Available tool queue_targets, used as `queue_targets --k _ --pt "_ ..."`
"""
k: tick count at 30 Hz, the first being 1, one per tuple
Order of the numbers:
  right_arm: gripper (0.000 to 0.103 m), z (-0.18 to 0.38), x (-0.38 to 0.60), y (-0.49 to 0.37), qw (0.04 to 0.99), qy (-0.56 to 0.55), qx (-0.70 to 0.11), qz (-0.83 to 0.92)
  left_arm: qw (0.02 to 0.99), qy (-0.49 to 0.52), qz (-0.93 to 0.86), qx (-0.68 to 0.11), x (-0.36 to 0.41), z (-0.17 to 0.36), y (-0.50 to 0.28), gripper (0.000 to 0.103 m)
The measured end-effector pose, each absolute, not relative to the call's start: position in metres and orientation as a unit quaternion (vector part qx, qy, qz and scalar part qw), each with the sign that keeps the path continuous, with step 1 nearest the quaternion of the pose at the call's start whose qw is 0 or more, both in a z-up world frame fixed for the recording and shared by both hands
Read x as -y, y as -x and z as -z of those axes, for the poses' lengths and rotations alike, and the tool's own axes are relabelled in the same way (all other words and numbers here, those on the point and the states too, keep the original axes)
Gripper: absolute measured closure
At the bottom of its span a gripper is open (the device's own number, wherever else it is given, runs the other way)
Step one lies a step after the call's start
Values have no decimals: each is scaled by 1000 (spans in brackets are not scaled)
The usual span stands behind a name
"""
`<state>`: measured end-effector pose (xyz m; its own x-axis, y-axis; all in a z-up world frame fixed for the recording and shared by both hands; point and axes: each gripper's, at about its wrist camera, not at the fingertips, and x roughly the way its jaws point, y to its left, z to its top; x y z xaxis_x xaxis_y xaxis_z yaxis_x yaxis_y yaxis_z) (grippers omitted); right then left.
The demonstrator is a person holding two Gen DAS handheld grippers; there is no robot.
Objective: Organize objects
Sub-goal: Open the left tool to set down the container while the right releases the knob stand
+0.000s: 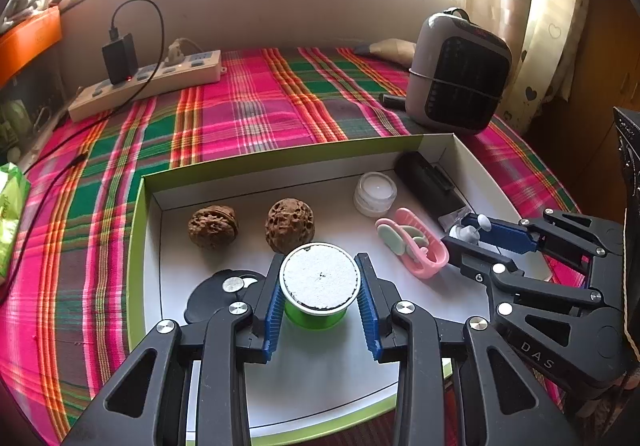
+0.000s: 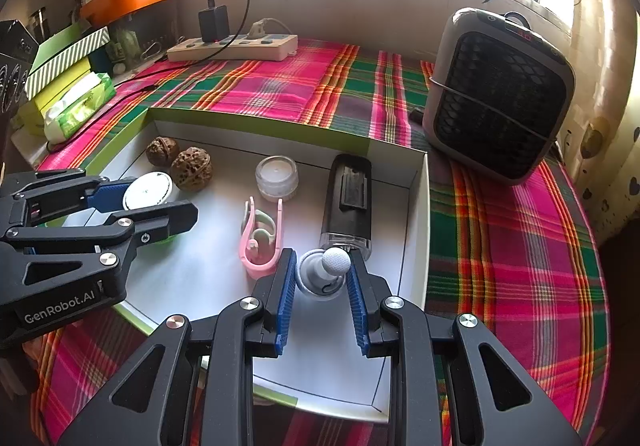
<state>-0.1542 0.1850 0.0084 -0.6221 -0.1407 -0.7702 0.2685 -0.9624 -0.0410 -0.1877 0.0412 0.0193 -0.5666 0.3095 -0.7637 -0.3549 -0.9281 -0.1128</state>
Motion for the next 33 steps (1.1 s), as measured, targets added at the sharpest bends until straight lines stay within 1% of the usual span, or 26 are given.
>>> queue_targets --k 15,20,26,30,33 --pt "76 -9 -185 156 108 -419 -73 898 191 430 -882 -31 -44 -18 187 72" --pt "69 -10 -184 154 114 -419 -69 898 191 431 -882 -28 -43 -19 187 71" --pt "67 -10 -182 153 112 -419 -69 898 191 430 -882 -29 -43 -19 187 70" --pt "66 -10 -182 153 112 -419 -70 899 191 428 -883 -28 -42 -21 187 68" --pt "60 -11 -181 152 113 -417 -70 899 193 426 -884 -26 -41 -23 185 67"
